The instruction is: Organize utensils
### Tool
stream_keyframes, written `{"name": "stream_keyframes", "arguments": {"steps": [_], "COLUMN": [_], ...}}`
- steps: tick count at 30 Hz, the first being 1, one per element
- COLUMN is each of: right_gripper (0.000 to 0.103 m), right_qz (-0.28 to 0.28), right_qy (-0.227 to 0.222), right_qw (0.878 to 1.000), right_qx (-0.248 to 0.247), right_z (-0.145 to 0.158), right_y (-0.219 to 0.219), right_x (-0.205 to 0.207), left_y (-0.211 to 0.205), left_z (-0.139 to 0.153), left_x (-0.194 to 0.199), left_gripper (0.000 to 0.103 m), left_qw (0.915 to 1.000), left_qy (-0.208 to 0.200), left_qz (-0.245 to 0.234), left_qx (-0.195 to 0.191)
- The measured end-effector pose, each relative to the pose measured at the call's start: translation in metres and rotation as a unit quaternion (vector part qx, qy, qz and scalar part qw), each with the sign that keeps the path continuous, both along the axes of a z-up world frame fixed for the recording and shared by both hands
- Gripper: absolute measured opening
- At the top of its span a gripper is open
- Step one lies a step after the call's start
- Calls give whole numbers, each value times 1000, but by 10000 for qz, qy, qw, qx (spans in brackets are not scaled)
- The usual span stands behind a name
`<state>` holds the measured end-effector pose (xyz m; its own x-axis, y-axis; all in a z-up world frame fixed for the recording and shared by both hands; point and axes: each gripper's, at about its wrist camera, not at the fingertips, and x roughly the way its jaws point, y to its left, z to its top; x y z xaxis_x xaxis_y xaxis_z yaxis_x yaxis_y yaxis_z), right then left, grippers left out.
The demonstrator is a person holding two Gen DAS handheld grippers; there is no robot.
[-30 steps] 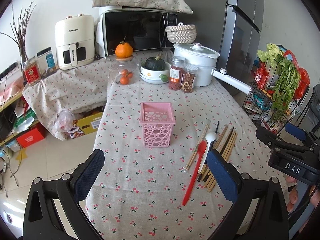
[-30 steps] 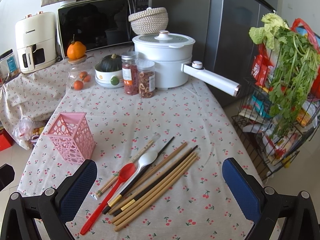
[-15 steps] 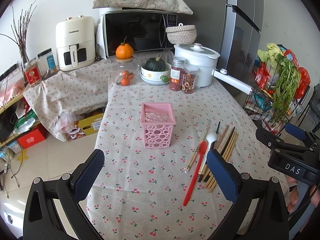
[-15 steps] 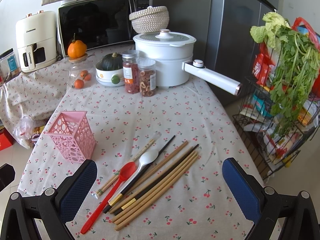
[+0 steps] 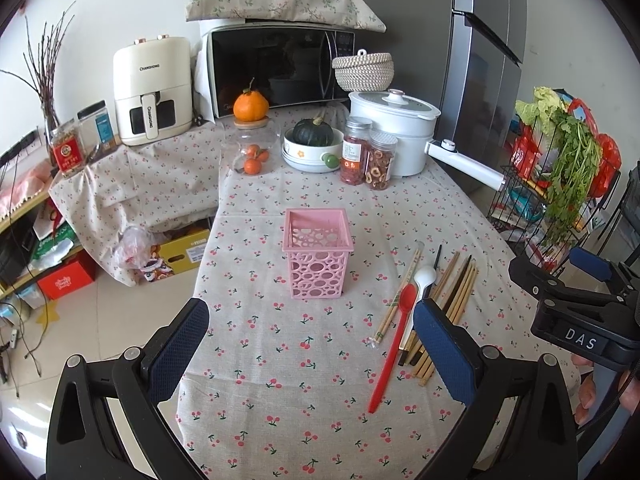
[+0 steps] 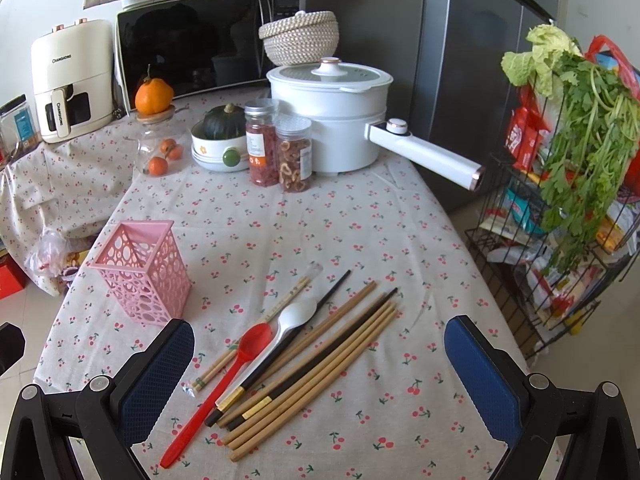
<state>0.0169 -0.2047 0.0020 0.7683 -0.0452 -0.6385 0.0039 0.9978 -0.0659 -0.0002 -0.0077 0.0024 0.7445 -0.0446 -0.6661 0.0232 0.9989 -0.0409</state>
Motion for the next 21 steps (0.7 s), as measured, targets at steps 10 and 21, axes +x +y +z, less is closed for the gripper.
{"name": "stream_keyframes", "arguments": {"steps": [10,21], "right_gripper": [103,103], "right_qz": [-10,-172], "right_qy": [-3,41], "right_qw": [10000,9998], "right_qx": [7,-47], "right_z": [1,5], "right_y": [-1,-18], "right_x": [1,12], "left_y": [1,-10], "left_z": [1,1], "left_x": [0,32], "left_gripper": [103,103], "left_qw": [10000,10000], "left_qy": [-20,72], "left_qz": [10,-34], "left_qx": [34,32]}}
